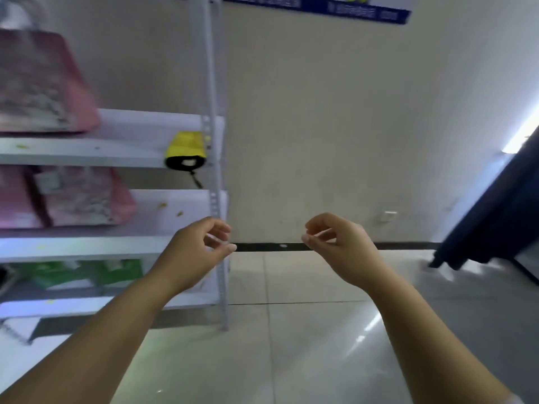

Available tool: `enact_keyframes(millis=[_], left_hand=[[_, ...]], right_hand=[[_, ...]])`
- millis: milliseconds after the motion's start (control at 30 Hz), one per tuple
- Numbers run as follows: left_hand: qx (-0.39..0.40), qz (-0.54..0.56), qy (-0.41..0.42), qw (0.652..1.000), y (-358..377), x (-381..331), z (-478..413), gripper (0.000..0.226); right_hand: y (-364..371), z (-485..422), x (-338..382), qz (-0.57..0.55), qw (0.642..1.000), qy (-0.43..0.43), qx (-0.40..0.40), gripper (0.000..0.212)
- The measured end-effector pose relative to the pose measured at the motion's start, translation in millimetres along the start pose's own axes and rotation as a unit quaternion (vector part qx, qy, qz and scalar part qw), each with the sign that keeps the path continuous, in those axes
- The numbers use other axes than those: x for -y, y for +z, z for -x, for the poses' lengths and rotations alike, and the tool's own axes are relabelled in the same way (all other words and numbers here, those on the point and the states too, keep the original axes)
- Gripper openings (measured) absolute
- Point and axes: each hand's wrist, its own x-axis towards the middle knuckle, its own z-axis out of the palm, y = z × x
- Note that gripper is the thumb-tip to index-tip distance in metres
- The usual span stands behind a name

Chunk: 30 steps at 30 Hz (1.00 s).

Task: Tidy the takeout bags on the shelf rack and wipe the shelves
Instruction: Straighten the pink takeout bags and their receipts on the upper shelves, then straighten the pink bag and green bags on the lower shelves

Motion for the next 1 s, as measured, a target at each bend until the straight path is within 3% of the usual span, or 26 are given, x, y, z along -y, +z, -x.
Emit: enact_keyframes(millis=[433, 767, 1000], left_hand=[[-0.075, -0.096, -0.114, 0.986, -269.3, 181.5, 99.0, 0.012], [-0.125, -0.114, -0.177, 0.970, -369.0, 281.5, 110.6, 0.011], [-0.119, -0.166, -0.222, 0.953, -436.2, 352.2, 78.2, 0.012]], right_hand=[[245.2, -51.8, 218.2, 0.029, 0.976, -0.137, 0.167, 0.021], [362.8, -111.7, 306.5, 0.059, 0.949, -0.187, 0.247, 0.032], [466.4, -187.1, 346.4, 0.039, 0.938, -0.188, 0.288, 0.035]])
